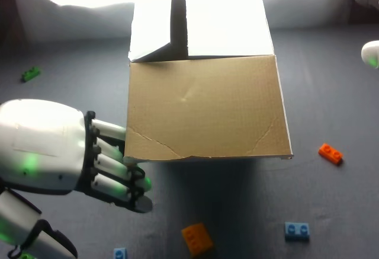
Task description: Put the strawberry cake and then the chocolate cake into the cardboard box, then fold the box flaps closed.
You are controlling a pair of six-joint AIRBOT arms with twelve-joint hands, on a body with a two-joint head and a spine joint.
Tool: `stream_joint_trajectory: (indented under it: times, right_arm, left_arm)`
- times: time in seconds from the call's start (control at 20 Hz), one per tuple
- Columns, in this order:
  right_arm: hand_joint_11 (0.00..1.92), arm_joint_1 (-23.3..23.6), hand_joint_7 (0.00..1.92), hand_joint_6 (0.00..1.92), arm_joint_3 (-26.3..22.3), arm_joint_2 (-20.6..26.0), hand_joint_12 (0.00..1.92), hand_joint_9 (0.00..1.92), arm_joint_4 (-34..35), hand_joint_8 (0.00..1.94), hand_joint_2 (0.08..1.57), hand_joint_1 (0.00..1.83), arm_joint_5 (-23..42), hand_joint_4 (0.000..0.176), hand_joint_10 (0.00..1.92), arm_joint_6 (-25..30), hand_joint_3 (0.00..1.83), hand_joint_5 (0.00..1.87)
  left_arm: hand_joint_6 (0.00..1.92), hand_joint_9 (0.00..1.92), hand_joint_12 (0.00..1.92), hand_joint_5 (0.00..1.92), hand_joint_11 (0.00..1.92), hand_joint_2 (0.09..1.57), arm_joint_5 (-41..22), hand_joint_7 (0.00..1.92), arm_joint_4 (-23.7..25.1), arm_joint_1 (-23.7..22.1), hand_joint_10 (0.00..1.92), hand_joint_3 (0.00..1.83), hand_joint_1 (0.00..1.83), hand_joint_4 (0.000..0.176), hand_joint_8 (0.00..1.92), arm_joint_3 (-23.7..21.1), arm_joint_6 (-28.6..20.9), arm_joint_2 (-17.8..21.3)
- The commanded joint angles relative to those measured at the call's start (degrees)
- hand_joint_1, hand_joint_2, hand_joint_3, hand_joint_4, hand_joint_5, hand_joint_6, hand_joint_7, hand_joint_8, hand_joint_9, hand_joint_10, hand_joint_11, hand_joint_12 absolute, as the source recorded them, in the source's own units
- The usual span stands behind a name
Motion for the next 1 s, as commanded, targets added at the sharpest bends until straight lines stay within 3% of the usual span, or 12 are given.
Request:
stream_joint_trajectory:
  times: [0.0,0.35,0.5,0.6,0.85,0.95]
  right_arm:
    - [0.0,0.4,0.24,0.0,0.0,0.8,0.69,0.22,-0.3,0.0,1.28,0.02,6.7,0.0,0.01,0.0,0.0,0.17]
    - [0.0,0.5,0.21,0.0,0.0,0.6,0.63,0.2,-0.3,0.0,1.28,0.05,7.9,0.0,0.0,0.1,0.0,0.15]
    - [0.0,0.5,0.21,0.0,0.0,0.6,0.6,0.19,-0.3,0.0,1.28,0.05,9.0,0.0,0.0,0.7,0.0,0.15]
    - [0.0,0.5,0.19,0.0,0.0,0.6,0.58,0.18,-0.3,0.0,1.29,0.01,9.1,0.0,0.0,0.7,0.0,0.16]
    - [0.0,0.7,0.22,0.01,0.0,0.6,0.71,0.21,-0.3,0.01,1.28,0.0,9.1,0.0,0.01,0.7,0.0,0.2]
    - [0.0,0.8,0.24,0.01,0.0,0.7,0.78,0.22,-0.3,0.01,1.28,0.01,9.1,0.0,0.02,0.7,0.0,0.22]
  left_arm:
    - [0.01,0.47,1.07,0.33,0.05,1.19,-1.0,0.38,-4.0,-0.2,0.0,0.0,0.0,0.044,0.01,-0.3,0.0,0.6]
    - [0.0,0.47,1.1,0.28,0.04,1.19,-0.5,0.37,-7.9,-3.4,0.01,0.0,0.0,0.03,0.0,-0.9,-0.4,1.1]
    - [0.0,0.46,1.09,0.28,0.04,1.18,-0.9,0.38,-11.0,-6.1,0.0,0.0,0.0,0.035,0.01,1.9,-2.9,0.6]
    - [0.01,0.47,1.1,0.3,0.05,1.19,-0.9,0.38,-12.6,-8.2,0.0,0.0,0.0,0.027,0.01,4.1,-5.0,-0.1]
    - [0.01,0.46,1.07,0.35,0.1,1.19,0.0,0.4,-14.1,-14.9,0.0,0.0,0.0,0.027,0.0,9.0,-10.3,-2.1]
    - [0.0,0.46,1.06,0.32,0.1,1.19,1.1,0.4,-14.0,-17.4,0.0,0.0,0.0,0.019,0.0,10.4,-11.4,-3.1]
